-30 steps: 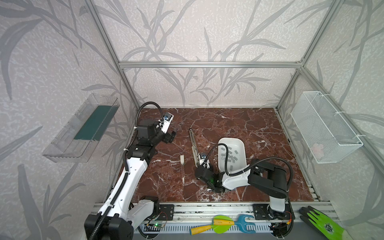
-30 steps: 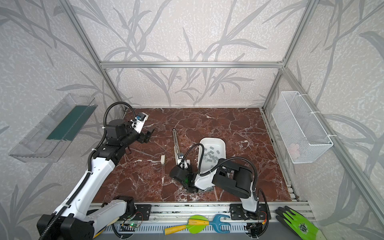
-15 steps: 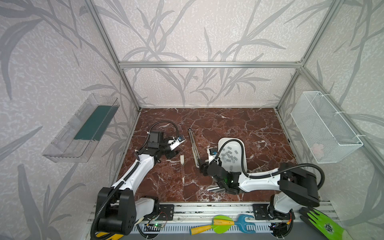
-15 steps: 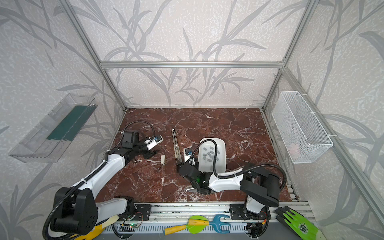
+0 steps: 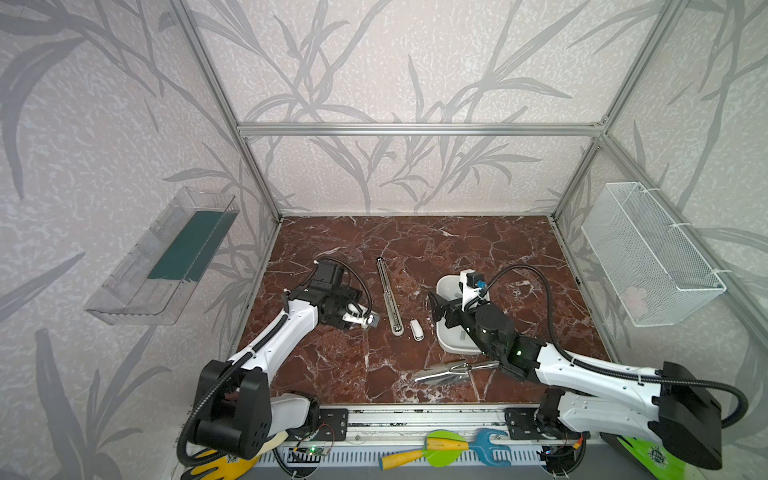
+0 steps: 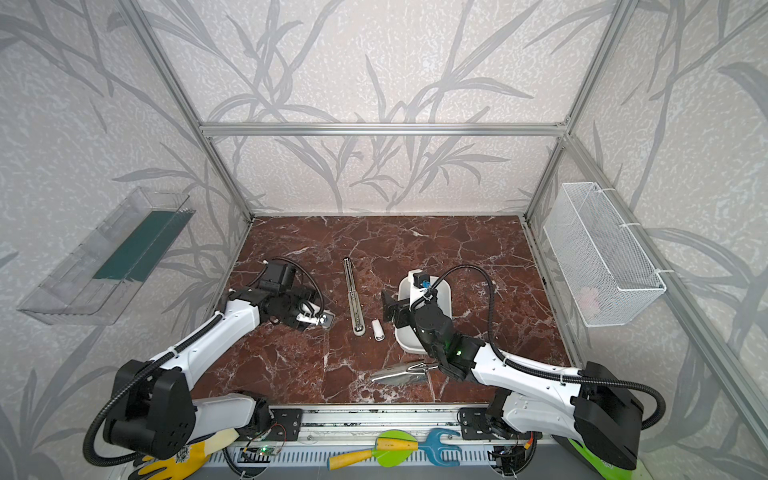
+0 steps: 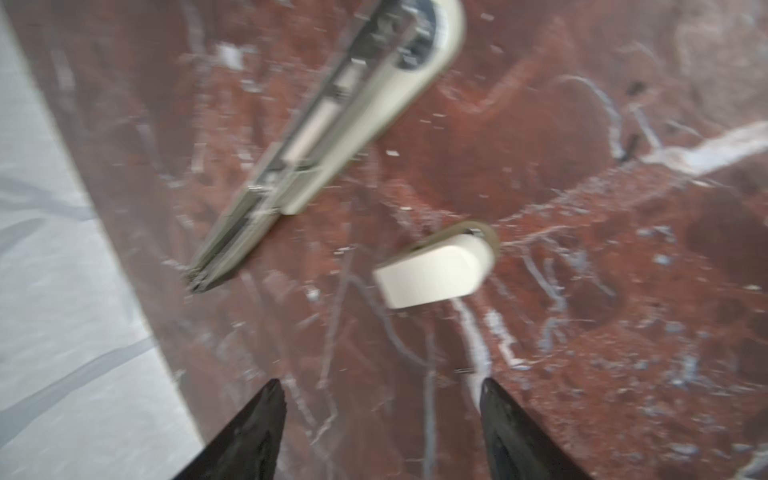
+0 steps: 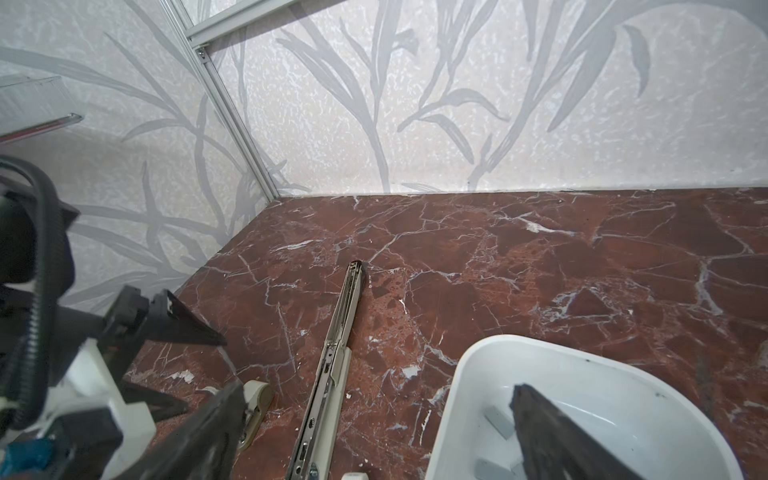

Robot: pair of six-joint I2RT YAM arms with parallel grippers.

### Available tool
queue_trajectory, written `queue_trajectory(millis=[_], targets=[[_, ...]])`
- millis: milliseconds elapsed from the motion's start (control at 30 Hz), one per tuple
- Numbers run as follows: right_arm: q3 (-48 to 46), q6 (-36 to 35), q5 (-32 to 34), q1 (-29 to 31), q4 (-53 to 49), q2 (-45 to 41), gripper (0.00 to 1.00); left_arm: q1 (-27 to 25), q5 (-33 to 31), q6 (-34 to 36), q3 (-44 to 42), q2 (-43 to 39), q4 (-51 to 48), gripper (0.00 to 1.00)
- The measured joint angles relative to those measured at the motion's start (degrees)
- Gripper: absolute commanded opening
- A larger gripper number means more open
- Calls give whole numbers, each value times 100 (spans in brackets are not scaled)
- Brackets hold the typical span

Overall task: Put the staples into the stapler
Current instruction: 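Lower the left gripper and grasp the small cream-topped stapler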

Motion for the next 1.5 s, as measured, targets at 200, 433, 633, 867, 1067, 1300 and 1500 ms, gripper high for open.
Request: queue_trajectory(millis=[200,433,633,867,1067,1300,1500], targets=[[-164,-96,-238,-31,-190,-291,99,-415,-302,599,-166,262,-57,75],[-168,-85,-391,-79,-199,-313,99,-798,-529,1005,-125,487,157,74],[-175,-66,-494,-79,-199,-313,99,-925,-651,1117,-114,656,295,68],[-260,-46,-511,-79,-201,-385,99,-1180,-761,1084,184,1102,328,54],[-337,-46,-507,-79,-212,-459,99,-1300,-721,909,636,1296,293,38],[-337,-46,-509,-81,-210,-444,99,-1351,-691,662,966,1519,7,41],[-337,-46,-544,-85,-208,-334,99,-1353,-616,448,1060,1578,-297,55]])
